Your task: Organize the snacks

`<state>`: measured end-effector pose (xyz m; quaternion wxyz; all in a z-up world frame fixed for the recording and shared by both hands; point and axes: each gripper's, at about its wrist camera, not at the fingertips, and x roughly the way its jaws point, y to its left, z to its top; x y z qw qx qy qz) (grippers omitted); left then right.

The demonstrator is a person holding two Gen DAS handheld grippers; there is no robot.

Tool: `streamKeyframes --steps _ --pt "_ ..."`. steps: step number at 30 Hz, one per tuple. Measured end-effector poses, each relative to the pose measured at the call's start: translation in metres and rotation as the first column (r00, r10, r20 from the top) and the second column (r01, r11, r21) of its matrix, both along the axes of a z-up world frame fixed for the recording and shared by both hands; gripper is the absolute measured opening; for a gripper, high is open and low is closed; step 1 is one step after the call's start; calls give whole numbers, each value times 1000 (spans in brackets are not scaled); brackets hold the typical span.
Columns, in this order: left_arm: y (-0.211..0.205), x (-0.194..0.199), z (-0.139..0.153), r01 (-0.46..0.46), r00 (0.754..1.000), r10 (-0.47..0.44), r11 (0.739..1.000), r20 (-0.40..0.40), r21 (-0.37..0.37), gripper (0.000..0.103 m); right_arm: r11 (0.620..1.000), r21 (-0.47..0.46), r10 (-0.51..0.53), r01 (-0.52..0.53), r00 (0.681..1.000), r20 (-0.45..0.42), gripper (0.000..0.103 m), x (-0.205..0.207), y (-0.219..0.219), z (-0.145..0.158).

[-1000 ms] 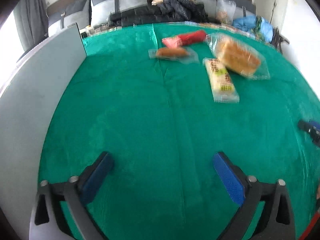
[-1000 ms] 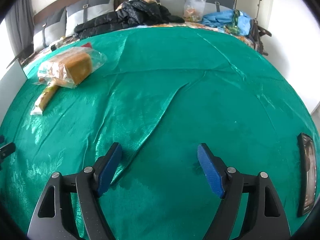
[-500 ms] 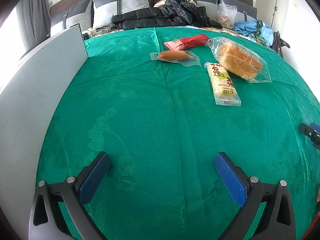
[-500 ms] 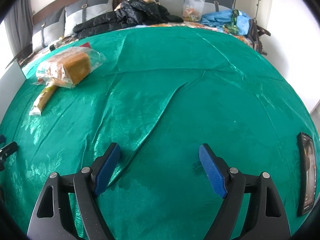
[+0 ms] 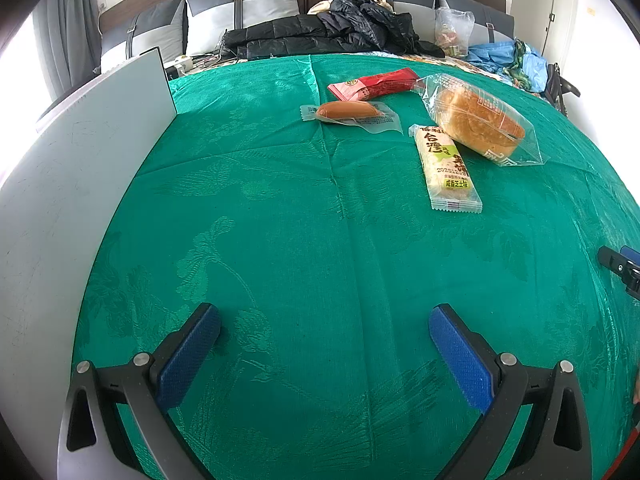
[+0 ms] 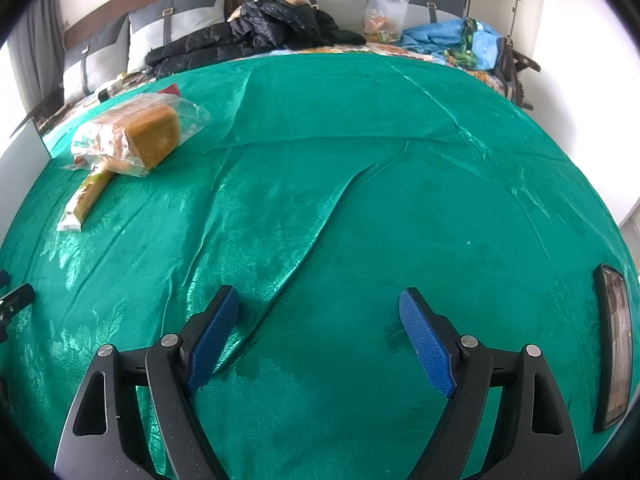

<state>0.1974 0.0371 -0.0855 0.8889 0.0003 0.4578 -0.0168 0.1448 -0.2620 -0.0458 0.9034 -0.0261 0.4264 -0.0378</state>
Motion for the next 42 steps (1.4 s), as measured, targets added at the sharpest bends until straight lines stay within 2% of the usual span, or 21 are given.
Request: streamKeyframes --steps 34,42 --pt "-1 0 -1 0 1000 0 1000 0 0 103 1000 1 1 -1 1000 0 85 -1 0 0" --pt "-1 1 -2 0 1000 0 1000 1 0 103 1000 -2 -6 6 1000 -2 87 -3 -2 0"
